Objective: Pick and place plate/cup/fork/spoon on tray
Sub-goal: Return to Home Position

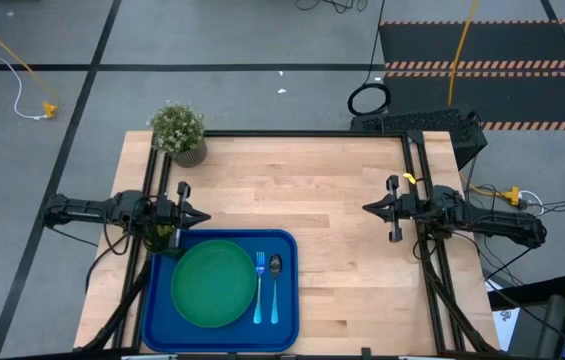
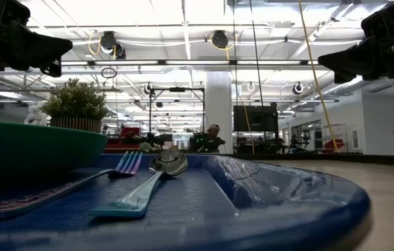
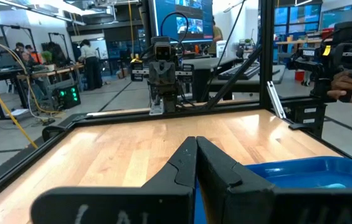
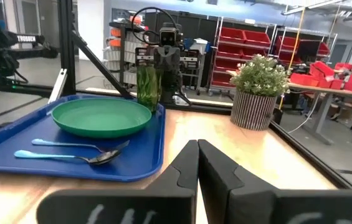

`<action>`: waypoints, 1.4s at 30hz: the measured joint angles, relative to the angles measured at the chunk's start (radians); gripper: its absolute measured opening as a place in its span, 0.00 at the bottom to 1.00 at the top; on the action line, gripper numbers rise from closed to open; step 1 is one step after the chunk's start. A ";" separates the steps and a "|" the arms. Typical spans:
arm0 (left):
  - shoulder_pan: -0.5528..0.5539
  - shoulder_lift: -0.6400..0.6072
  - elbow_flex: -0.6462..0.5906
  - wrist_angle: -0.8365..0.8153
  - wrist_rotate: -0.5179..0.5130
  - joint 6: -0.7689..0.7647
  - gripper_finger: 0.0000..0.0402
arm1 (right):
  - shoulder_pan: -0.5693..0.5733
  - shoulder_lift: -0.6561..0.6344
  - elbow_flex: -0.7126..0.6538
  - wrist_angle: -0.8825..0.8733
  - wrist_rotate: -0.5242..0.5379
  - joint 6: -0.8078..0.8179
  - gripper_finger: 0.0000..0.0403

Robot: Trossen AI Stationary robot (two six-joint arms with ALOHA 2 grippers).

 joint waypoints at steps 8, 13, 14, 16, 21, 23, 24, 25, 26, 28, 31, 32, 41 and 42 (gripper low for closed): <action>0.000 0.000 0.000 0.000 0.000 0.000 0.02 | 0.000 0.000 0.000 0.000 -0.001 0.015 0.00; 0.000 0.000 0.000 0.000 0.000 0.000 0.02 | 0.011 0.000 0.000 -0.001 -0.001 0.048 0.00; 0.000 0.000 0.000 0.000 0.000 0.000 0.02 | 0.017 0.000 0.000 -0.001 -0.001 0.048 0.00; 0.000 0.000 0.000 0.000 0.000 0.000 0.02 | 0.028 0.000 0.000 -0.001 -0.001 0.047 0.00; 0.000 0.000 0.000 0.000 0.000 0.000 0.02 | 0.065 0.000 0.001 -0.001 -0.001 0.039 0.00; 0.000 0.000 0.000 0.000 0.000 0.000 0.02 | 0.080 0.000 0.001 -0.001 -0.001 0.039 0.00; 0.000 0.000 0.000 0.000 0.000 0.000 0.02 | 0.085 0.000 0.001 -0.001 -0.001 0.039 0.00; 0.000 0.000 0.000 0.000 0.000 0.000 0.02 | 0.088 0.000 0.001 -0.001 -0.001 0.040 0.00; 0.000 0.000 0.000 0.000 0.000 0.000 0.02 | 0.088 0.000 0.001 -0.001 -0.001 0.040 0.00; 0.000 0.000 0.000 0.000 0.000 0.000 0.02 | 0.088 0.000 0.001 -0.001 -0.001 0.038 0.00; 0.000 0.000 0.000 0.000 0.000 0.000 0.02 | 0.088 0.000 0.001 -0.001 0.000 0.040 0.00; 0.000 0.000 0.000 0.000 0.000 0.000 0.02 | 0.088 0.000 0.001 -0.001 0.000 0.040 0.00; 0.000 0.000 0.000 0.000 0.000 0.000 0.02 | 0.088 0.000 0.001 -0.001 0.000 0.040 0.00; 0.000 0.000 0.000 0.000 0.000 0.000 0.02 | 0.088 0.001 0.001 -0.001 0.000 0.040 0.00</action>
